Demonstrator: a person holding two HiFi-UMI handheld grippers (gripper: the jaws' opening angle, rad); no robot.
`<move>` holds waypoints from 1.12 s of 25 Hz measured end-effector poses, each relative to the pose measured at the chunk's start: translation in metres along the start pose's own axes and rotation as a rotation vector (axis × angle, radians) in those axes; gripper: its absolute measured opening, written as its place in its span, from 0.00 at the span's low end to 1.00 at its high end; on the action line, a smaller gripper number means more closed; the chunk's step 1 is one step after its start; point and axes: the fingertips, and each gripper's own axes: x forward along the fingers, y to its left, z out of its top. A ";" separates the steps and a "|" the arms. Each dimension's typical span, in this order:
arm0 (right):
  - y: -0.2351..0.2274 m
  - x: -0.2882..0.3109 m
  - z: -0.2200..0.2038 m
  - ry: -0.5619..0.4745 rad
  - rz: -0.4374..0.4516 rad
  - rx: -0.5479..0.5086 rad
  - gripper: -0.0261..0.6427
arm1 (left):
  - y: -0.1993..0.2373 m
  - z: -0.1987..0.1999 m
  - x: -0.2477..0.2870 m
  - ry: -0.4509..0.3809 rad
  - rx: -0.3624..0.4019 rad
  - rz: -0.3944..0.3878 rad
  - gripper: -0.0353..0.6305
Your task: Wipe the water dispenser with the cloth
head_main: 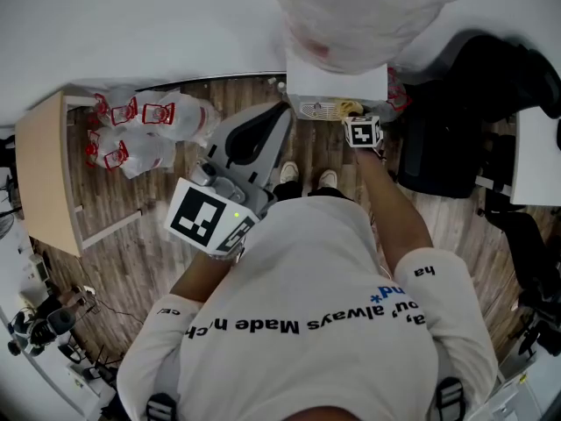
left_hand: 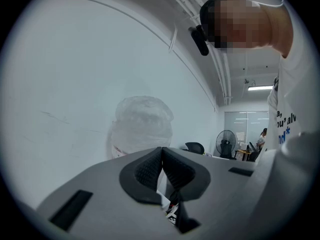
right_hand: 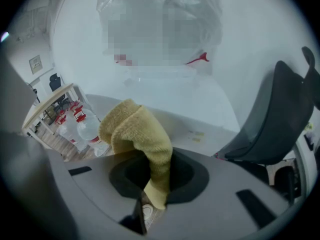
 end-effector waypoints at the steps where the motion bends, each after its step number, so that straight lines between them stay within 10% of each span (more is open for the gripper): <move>1: -0.005 -0.001 -0.002 0.002 -0.006 0.004 0.13 | -0.001 0.000 0.002 0.000 0.000 -0.005 0.08; 28: -0.058 -0.010 -0.018 0.033 -0.080 0.052 0.13 | -0.012 -0.009 0.025 0.022 -0.003 -0.048 0.08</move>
